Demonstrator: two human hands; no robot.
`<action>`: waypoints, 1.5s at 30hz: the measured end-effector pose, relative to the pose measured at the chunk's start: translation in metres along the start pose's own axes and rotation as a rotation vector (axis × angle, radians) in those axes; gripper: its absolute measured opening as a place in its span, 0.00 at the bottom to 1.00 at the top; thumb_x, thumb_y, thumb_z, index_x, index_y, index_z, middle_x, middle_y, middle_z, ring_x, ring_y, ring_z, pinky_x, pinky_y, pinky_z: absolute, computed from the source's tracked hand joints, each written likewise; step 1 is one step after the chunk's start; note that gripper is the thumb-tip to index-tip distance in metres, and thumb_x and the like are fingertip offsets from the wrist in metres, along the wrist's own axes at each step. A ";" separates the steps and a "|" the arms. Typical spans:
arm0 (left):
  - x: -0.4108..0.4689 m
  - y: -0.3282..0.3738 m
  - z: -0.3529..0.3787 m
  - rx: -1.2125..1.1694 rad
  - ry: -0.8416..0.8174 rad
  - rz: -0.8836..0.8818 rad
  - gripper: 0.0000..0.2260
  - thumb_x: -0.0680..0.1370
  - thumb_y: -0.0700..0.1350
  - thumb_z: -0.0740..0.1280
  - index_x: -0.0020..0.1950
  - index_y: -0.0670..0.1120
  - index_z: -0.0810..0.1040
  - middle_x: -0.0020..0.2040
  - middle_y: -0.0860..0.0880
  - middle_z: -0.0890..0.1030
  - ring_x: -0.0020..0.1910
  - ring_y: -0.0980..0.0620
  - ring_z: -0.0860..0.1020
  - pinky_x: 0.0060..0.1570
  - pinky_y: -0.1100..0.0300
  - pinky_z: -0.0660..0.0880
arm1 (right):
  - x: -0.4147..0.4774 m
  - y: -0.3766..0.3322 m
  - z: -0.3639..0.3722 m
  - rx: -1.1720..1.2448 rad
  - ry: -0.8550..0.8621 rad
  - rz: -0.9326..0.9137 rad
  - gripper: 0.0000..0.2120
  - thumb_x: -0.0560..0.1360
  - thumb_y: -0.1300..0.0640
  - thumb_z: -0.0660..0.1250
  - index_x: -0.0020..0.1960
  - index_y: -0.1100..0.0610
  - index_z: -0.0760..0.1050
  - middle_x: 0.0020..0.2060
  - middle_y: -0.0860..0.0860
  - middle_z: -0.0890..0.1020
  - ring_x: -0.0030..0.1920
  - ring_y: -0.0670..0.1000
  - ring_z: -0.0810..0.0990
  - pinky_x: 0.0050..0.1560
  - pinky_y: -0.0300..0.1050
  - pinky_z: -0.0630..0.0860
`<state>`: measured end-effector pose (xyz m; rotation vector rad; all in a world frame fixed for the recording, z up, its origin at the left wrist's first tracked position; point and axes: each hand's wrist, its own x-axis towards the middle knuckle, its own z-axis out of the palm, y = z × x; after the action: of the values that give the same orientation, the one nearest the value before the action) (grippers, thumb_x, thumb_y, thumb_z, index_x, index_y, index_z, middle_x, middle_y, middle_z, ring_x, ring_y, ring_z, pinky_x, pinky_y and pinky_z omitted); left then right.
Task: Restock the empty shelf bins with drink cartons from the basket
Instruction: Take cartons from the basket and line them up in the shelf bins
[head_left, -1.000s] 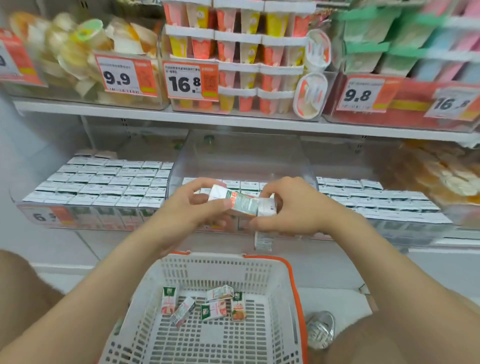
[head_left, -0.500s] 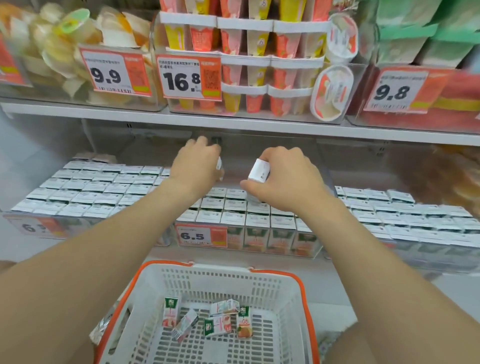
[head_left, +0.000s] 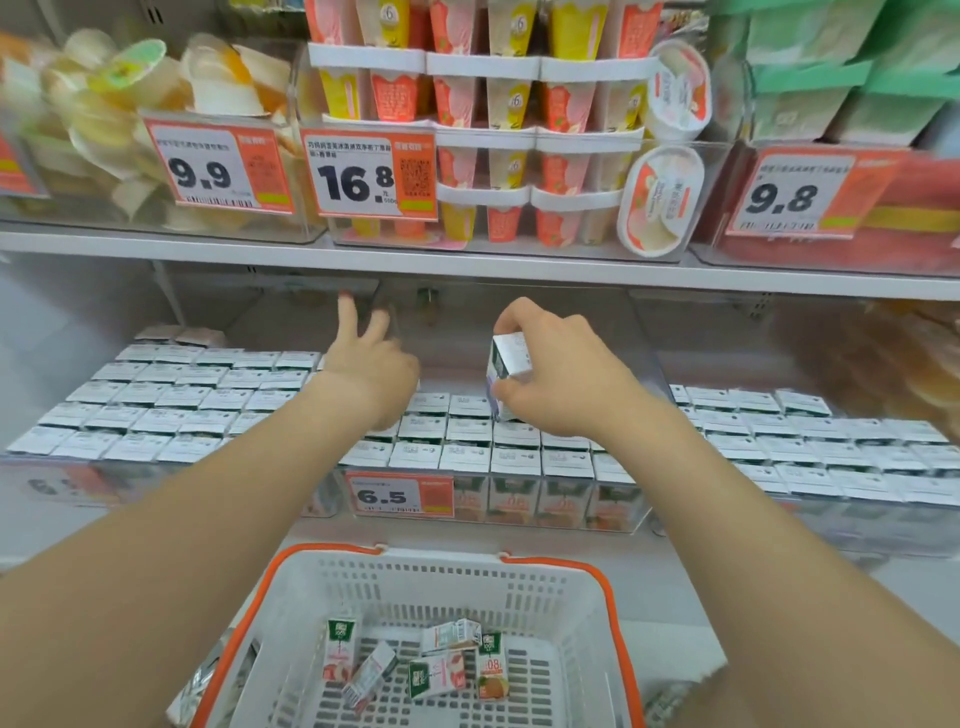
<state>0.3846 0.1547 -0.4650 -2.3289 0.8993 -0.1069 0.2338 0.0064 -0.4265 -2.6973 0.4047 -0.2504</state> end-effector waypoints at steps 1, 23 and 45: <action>-0.005 0.002 -0.002 -0.052 0.056 0.005 0.18 0.81 0.42 0.61 0.70 0.52 0.75 0.70 0.44 0.74 0.78 0.35 0.54 0.71 0.23 0.43 | -0.003 0.002 -0.003 0.046 -0.012 0.005 0.21 0.74 0.54 0.71 0.63 0.45 0.68 0.57 0.54 0.78 0.54 0.57 0.72 0.49 0.54 0.77; -0.040 0.175 -0.152 -1.327 0.740 0.328 0.09 0.77 0.42 0.70 0.55 0.54 0.81 0.49 0.57 0.81 0.44 0.55 0.80 0.52 0.50 0.79 | -0.110 0.156 -0.099 -0.084 0.374 0.243 0.20 0.82 0.58 0.68 0.73 0.56 0.73 0.64 0.58 0.80 0.65 0.61 0.76 0.62 0.55 0.74; 0.025 0.317 -0.183 -0.843 0.140 0.601 0.31 0.83 0.55 0.52 0.85 0.48 0.53 0.86 0.48 0.50 0.84 0.40 0.46 0.79 0.33 0.40 | -0.084 0.302 -0.088 -0.446 0.033 0.427 0.32 0.75 0.74 0.62 0.75 0.52 0.68 0.59 0.57 0.80 0.61 0.62 0.77 0.55 0.56 0.73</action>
<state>0.1680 -0.1379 -0.5083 -2.6505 1.9624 0.4475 0.0611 -0.2643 -0.4806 -2.9341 1.1460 -0.0853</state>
